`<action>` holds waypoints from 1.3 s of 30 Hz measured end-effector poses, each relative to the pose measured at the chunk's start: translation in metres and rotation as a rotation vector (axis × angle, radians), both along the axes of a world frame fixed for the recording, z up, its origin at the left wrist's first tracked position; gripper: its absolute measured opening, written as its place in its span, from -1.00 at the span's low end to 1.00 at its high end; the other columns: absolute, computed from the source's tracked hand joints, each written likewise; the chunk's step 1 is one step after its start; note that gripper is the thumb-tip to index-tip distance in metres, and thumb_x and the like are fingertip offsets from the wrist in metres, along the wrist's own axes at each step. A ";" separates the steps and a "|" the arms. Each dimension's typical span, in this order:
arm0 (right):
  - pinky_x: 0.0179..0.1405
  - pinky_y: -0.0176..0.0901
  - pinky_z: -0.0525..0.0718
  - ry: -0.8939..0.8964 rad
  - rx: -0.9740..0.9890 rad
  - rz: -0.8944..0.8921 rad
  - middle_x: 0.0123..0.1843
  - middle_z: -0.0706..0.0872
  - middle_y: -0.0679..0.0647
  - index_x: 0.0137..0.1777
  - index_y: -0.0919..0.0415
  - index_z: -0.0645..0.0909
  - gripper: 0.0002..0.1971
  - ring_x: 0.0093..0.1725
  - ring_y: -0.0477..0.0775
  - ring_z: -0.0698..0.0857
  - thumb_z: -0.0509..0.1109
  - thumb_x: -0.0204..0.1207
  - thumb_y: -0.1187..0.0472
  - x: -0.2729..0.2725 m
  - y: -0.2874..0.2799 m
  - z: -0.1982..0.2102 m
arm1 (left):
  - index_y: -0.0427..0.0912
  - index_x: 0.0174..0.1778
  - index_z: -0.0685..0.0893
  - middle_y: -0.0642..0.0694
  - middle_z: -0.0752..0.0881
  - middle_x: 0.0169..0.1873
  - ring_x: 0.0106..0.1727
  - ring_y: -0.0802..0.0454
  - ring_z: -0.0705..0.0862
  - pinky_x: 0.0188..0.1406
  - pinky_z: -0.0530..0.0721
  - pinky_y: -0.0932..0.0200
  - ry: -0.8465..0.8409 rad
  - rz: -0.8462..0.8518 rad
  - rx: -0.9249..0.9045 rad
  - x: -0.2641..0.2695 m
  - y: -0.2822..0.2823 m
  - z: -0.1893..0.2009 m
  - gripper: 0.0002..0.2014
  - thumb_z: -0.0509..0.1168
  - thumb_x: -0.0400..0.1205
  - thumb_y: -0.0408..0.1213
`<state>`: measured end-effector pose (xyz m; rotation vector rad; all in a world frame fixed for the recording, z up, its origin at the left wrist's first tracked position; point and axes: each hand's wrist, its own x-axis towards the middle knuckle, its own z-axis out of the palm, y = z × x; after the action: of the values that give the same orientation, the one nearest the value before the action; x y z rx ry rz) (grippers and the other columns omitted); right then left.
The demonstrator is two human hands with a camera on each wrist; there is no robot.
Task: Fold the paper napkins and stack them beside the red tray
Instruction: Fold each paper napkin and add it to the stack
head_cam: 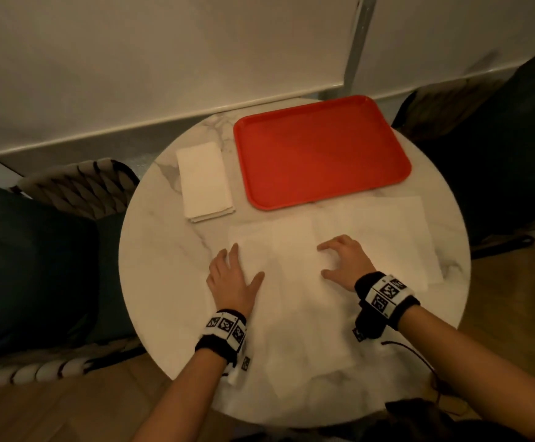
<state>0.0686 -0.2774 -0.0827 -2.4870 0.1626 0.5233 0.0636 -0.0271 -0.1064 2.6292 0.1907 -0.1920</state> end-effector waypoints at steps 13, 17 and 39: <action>0.47 0.04 0.40 -0.071 -0.005 0.030 0.51 0.33 0.00 0.40 -0.03 0.53 -0.40 0.50 0.10 0.30 0.53 0.32 0.10 -0.017 -0.005 -0.016 | 0.02 0.45 0.49 -0.15 0.41 0.35 0.40 -0.12 0.45 0.39 0.36 0.17 -0.035 -0.112 -0.192 0.016 -0.003 0.022 -0.34 0.52 0.43 -0.30; 0.48 0.00 0.39 -0.081 0.013 0.034 0.51 0.33 0.00 0.40 -0.03 0.54 -0.40 0.50 0.09 0.30 0.54 0.31 0.11 -0.016 -0.006 -0.016 | -0.06 0.48 0.52 -0.21 0.26 0.57 0.59 -0.11 0.29 0.51 0.24 0.19 0.047 -0.115 -0.298 0.033 0.006 0.028 -0.37 0.51 0.47 -0.35; 0.31 -0.13 0.52 -0.125 0.585 -0.248 0.37 0.49 -0.09 0.60 0.02 0.22 -0.04 0.35 -0.07 0.50 0.68 0.25 0.05 0.005 -0.012 0.049 | -0.08 0.30 0.68 0.10 0.66 0.30 0.29 0.12 0.65 0.19 0.67 0.22 -0.245 -0.378 -0.778 -0.003 0.019 0.160 -0.50 0.49 0.47 -0.55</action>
<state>0.0737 -0.2896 -0.0335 -1.8873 0.2278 0.2599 0.0611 -0.0077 0.0531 1.8624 -0.3944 -0.0481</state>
